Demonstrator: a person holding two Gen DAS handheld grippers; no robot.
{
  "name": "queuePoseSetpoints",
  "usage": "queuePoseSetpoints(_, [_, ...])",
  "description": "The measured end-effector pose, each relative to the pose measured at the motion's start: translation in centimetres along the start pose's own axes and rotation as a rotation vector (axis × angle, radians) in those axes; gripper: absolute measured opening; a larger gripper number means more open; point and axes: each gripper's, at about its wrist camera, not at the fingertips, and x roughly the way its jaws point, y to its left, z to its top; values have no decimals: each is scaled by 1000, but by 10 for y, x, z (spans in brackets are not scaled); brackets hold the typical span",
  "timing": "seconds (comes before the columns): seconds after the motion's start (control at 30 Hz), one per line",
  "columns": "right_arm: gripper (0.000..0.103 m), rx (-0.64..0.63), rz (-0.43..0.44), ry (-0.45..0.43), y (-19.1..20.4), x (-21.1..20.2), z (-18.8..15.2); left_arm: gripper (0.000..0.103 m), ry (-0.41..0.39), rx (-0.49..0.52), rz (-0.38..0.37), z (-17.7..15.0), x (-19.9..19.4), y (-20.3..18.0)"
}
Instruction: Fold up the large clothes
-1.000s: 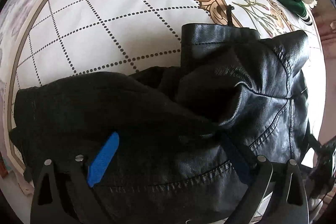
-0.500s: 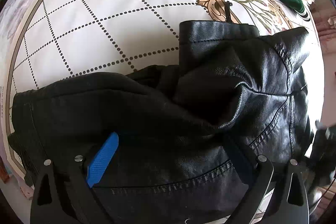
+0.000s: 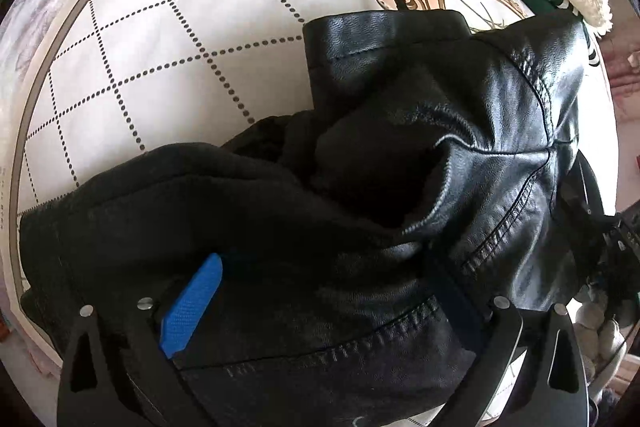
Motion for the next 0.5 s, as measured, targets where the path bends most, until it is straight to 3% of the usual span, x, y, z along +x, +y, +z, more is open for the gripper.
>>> queuePoseSetpoints(0.13, [15,43,-3,-78,13,-19,-5,103,-17,34,-30,10,-1,-18])
queuePoseSetpoints(0.27, [15,54,7,-197,31,-66,-8,103,-31,111,-112,31,9,-64])
queuePoseSetpoints(0.4, [15,-21,-35,-306,60,-119,-10,103,-57,184,-164,45,16,-109])
queuePoseSetpoints(0.5, [15,-114,-61,-347,94,-137,-12,103,-64,199,-213,56,18,-128])
